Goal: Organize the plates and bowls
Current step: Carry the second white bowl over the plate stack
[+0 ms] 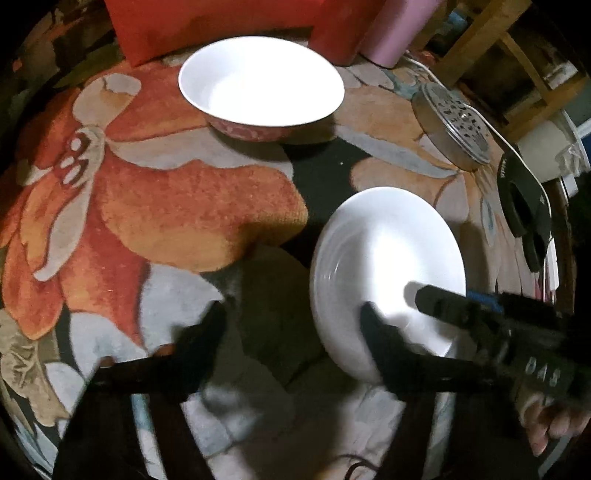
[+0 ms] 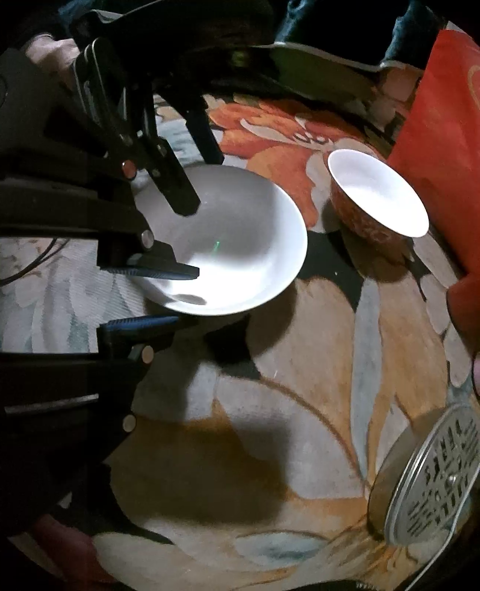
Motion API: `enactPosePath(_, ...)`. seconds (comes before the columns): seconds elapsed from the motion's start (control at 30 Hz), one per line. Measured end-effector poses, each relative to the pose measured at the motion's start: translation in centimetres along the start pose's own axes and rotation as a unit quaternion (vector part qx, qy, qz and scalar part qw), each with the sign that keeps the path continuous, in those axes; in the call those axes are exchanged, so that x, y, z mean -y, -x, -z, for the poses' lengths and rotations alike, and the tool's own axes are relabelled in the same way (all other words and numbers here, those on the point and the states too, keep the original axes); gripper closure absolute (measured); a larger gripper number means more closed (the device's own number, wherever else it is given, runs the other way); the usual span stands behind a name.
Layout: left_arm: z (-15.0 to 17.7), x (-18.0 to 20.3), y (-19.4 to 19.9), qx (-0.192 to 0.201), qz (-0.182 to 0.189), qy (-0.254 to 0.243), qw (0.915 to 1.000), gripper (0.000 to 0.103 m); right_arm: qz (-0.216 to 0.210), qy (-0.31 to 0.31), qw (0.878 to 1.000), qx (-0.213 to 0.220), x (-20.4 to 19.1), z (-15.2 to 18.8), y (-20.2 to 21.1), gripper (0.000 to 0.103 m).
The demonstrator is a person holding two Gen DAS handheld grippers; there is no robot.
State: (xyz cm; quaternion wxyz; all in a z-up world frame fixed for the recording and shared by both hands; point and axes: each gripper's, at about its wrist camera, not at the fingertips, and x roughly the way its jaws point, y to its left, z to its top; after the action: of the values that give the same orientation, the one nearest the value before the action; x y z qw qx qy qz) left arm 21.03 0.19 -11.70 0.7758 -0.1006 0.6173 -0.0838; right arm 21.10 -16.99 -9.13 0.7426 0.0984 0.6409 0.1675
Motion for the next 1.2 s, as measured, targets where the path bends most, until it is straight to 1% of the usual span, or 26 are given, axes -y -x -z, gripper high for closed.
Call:
enactPosePath(0.03,-0.2,0.1,-0.3,-0.003,-0.001,0.001,1.0,0.054,0.005,-0.002,1.0,0.005,-0.1,-0.1,0.1,0.083)
enactPosePath(0.1,-0.6,0.4,-0.8,-0.004,0.005,0.0,1.0,0.055,0.015,-0.009,1.0,0.014,-0.3,-0.2,0.1,0.083)
enactPosePath(0.13,-0.7,0.6,-0.9,-0.002,0.01,-0.001,1.0,0.059,0.018,-0.012,1.0,0.017,0.1,-0.2,0.2,0.083)
enactPosePath(0.17,-0.9,0.8,-1.0,-0.001,0.011,-0.004,0.9999,0.067,0.02,-0.017,0.999,0.019,0.0,-0.2,0.1,0.083)
enactPosePath(0.2,-1.1,0.9,-1.1,-0.001,0.011,-0.008,0.9999,0.071,0.022,-0.021,0.999,0.021,0.0,-0.2,0.0,0.083)
enactPosePath(0.23,-1.2,1.1,-1.2,-0.001,0.014,-0.011,0.9998,0.081,0.024,-0.029,0.999,0.02,0.1,-0.3,0.0,0.083)
enactPosePath(0.27,-1.4,1.3,-1.3,-0.002,0.019,-0.013,0.9997,0.088,0.021,-0.039,0.999,0.018,0.3,-0.3,-0.1,0.083)
enactPosePath(0.3,-1.5,1.4,-1.4,-0.003,0.025,-0.014,0.9996,0.089,0.013,-0.048,0.999,0.016,0.5,-0.3,-0.3,0.084)
enactPosePath(0.47,-1.6,1.8,-1.1,-0.002,0.022,-0.022,0.9995,0.09,0.02,-0.07,0.997,0.004,0.4,-0.3,-1.4,0.085)
enactPosePath(0.53,-1.2,1.6,-0.8,-0.001,0.023,-0.024,0.9995,0.09,0.027,-0.06,0.998,0.01,0.2,0.0,-1.2,0.086)
enactPosePath(0.67,-0.2,1.7,0.0,0.002,0.025,-0.033,0.9992,0.09,0.022,-0.048,0.999,0.013,-0.1,0.7,-0.6,0.086)
enactPosePath(0.8,0.5,2.4,1.4,0.013,0.029,-0.041,0.9987,0.09,0.024,-0.034,0.999,0.011,-0.7,1.8,0.8,0.086)
enactPosePath(0.9,0.7,3.8,2.7,0.024,0.033,-0.054,0.9977,0.09,0.033,-0.025,0.999,0.009,-1.0,2.8,2.1,0.086)
enactPosePath(1.03,1.2,6.2,4.1,0.036,0.044,-0.078,0.9953,0.09,0.042,-0.022,0.999,0.017,-0.4,3.8,4.2,0.086)
enactPosePath(1.2,2.1,9.8,5.2,0.038,0.062,-0.112,0.991,0.09,0.042,-0.047,0.997,0.038,1.6,5.5,7.6,0.086)
